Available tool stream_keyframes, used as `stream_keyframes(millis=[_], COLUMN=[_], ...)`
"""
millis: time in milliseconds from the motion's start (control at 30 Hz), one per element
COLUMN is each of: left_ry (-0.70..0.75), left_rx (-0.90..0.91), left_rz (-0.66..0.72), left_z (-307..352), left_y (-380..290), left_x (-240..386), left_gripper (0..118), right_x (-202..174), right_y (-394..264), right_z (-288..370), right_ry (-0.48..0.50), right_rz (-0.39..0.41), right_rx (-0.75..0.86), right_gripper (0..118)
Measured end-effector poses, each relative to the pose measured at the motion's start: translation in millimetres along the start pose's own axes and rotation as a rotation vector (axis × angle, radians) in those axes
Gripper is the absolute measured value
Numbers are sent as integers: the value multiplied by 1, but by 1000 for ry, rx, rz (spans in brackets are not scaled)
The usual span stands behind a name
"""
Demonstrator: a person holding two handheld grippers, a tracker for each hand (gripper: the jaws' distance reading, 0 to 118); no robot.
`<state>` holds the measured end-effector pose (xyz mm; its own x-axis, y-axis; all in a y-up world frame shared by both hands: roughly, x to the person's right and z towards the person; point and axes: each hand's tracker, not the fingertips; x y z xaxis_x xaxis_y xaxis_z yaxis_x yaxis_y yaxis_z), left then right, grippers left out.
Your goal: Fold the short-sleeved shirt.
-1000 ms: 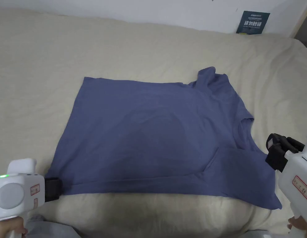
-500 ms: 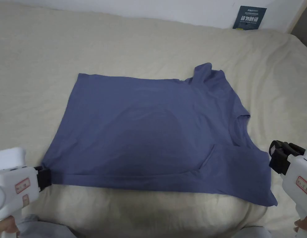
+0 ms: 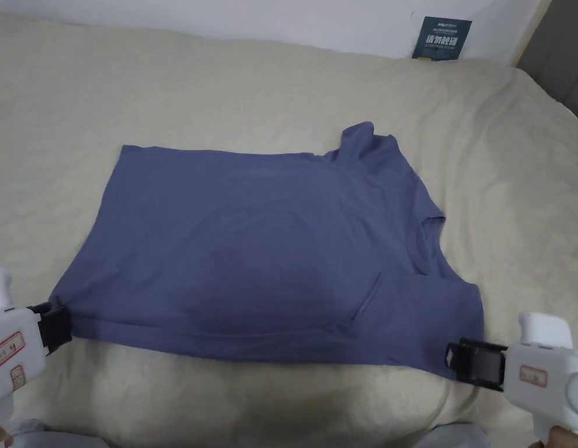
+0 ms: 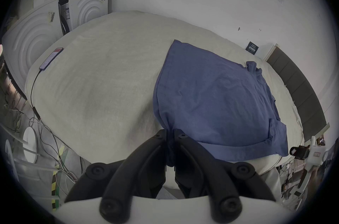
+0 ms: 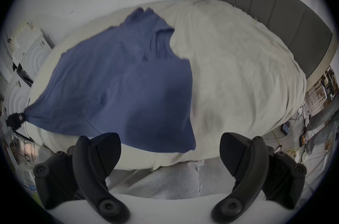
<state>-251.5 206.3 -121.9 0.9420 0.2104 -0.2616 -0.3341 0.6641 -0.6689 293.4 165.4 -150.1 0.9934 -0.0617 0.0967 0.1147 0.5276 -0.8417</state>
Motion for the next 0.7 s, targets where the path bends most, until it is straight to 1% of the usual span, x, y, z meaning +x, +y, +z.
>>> stream_keyframes(millis=[33,67,100,133,167,233,267,300,333,433,500,533,600,633,700], left_ry=[3,5,6,7,9,19,21,22,25,29,24,18,-15,-35,-50], left_rx=[-4,-5,-6,-8,-9,-13,-14,-16,-18,-21,-23,-17,-6,8,25], left_rz=[-2,-2,-2,-3,-2,0,3,4,5,7,18,31,81,113,146], left_z=[-1,-1,-1,-2,-2,-3,-3,-4,-5,-6,-5,-4,-2,-2,-3], left_y=[0,0,0,1,1,1,1,0,0,0,2,5,13,19,30], left_x=[0,0,0,0,0,1,0,0,1,0,-1,-2,-6,-9,-11], left_gripper=[6,6,6,6,6,6,6,6,6,6,6,6,6,6,6], right_x=[-1,-3,-4,-5,2,5,6,5,3,2,6,10,18,22,28], right_y=[-4,-6,-8,-10,-8,-9,-9,-9,-9,-2,5,10,24,32,56], right_z=[-5,-8,-12,-15,-25,-31,-32,-31,-30,-23,-12,-6,8,15,29], right_ry=[-2,1,0,-8,-28,-32,-27,-14,-4,20,34,60,128,144,158], right_rz=[14,20,21,18,14,4,-3,-12,-16,30,33,17,-49,-72,-88], right_rx=[-22,-32,-28,-29,-37,-29,-24,-11,2,-19,-14,-7,19,35,74], right_gripper=[113,110,104,94,76,50,31,19,14,12,12,12,12,12,12])
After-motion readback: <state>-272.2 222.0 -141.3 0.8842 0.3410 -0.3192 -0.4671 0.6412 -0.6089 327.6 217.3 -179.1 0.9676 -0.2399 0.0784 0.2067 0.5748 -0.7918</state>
